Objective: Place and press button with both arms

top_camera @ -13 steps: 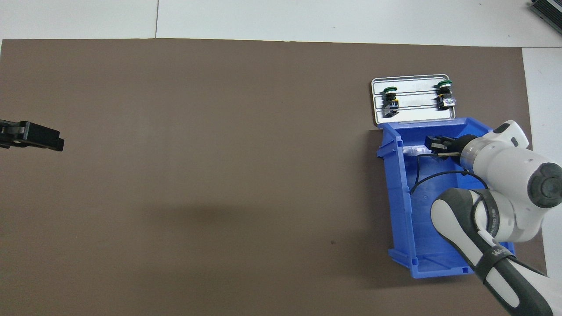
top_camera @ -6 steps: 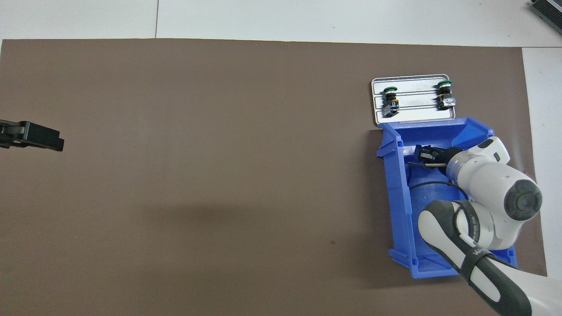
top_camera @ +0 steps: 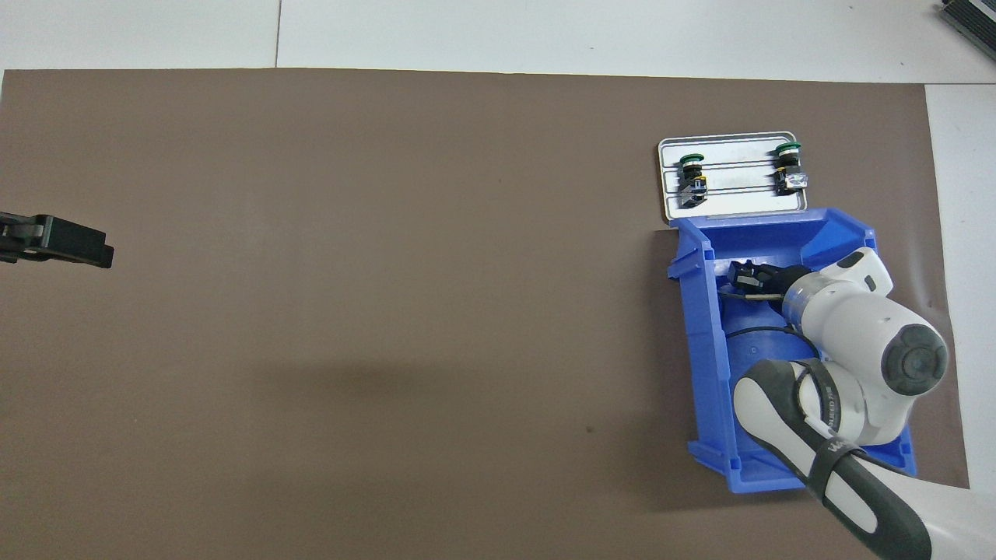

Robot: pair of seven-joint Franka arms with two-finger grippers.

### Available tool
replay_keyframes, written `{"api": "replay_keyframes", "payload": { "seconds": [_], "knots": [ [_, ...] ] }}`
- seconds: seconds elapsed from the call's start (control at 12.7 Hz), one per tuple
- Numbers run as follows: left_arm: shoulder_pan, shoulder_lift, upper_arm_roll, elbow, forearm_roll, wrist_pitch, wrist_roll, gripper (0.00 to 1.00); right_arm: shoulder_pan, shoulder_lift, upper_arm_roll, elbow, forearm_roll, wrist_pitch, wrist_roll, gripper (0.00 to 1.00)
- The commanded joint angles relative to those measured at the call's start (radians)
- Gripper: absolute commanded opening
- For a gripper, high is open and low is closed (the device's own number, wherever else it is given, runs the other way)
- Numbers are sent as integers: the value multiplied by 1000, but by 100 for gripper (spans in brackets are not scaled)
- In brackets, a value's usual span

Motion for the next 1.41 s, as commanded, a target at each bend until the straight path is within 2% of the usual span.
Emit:
{"api": "replay_keyframes", "payload": {
  "seconds": [0.0,0.08,0.16,0.31,0.47,0.63,0.78,1.18,1.33],
  "knots": [
    [9,-26,-9,-28,19,2,5,100,2,-10,3,-4,25,13,12,69],
    [9,-26,-9,-28,19,2,5,100,2,-13,2,-4,25,10,12,77],
    [9,-26,-9,-28,19,2,7,100,2,-22,2,-4,25,5,13,92],
    [9,-26,-9,-28,19,2,5,100,2,-54,2,2,25,-51,30,94],
    [9,-26,-9,-28,19,2,5,100,2,-106,3,40,23,-172,31,95],
    [9,-26,-9,-28,19,2,5,100,2,-172,2,109,23,-336,42,95],
    [9,-26,-9,-28,19,2,5,100,2,-220,2,230,23,-558,42,95],
    [9,-26,-9,-28,19,2,5,100,-14,-226,2,543,23,-1054,30,97],
    [9,-26,-9,-28,19,2,5,100,-19,-211,2,641,22,-1187,27,98]
  ]
}}
